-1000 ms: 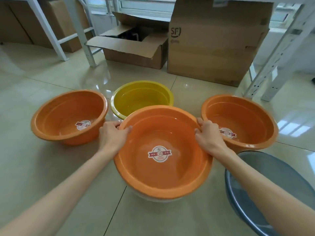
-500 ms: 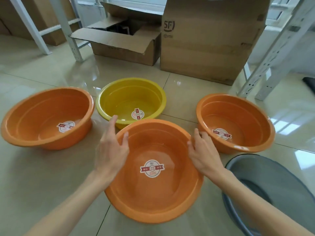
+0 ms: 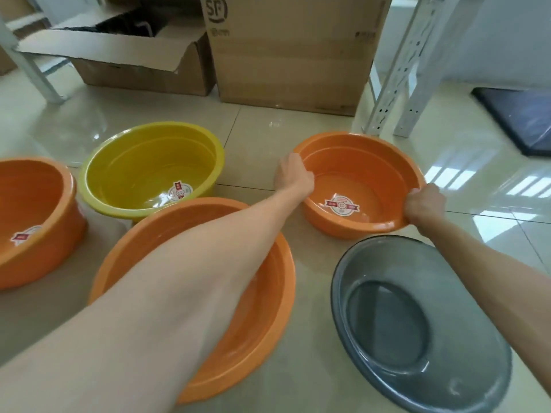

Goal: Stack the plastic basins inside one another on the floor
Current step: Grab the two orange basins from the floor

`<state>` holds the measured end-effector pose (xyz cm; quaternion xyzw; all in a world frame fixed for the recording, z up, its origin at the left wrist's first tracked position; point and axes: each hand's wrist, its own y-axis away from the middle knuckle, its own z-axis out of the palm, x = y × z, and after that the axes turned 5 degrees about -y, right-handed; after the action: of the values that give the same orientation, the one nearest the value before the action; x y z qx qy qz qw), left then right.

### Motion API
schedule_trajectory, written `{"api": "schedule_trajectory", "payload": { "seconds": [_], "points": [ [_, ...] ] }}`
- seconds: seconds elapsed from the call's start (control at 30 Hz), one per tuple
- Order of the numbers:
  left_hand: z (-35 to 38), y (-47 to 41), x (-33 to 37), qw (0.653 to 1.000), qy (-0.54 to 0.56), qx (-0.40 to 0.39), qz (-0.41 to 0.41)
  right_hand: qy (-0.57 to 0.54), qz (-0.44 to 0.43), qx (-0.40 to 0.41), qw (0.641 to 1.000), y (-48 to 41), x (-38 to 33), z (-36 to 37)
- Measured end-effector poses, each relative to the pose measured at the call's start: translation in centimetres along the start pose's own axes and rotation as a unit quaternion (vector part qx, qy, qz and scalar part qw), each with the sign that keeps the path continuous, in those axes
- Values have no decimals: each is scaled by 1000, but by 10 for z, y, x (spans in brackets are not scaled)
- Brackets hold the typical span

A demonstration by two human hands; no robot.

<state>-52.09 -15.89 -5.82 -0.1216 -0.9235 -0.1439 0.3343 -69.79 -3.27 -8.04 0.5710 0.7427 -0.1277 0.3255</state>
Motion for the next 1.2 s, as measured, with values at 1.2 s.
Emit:
{"api": "schedule_trajectory", "payload": {
  "seconds": [1.2],
  "points": [
    [-139,217,-244,966,94,135,-199,174,-246,-122,946,273,-14,72]
  ]
}}
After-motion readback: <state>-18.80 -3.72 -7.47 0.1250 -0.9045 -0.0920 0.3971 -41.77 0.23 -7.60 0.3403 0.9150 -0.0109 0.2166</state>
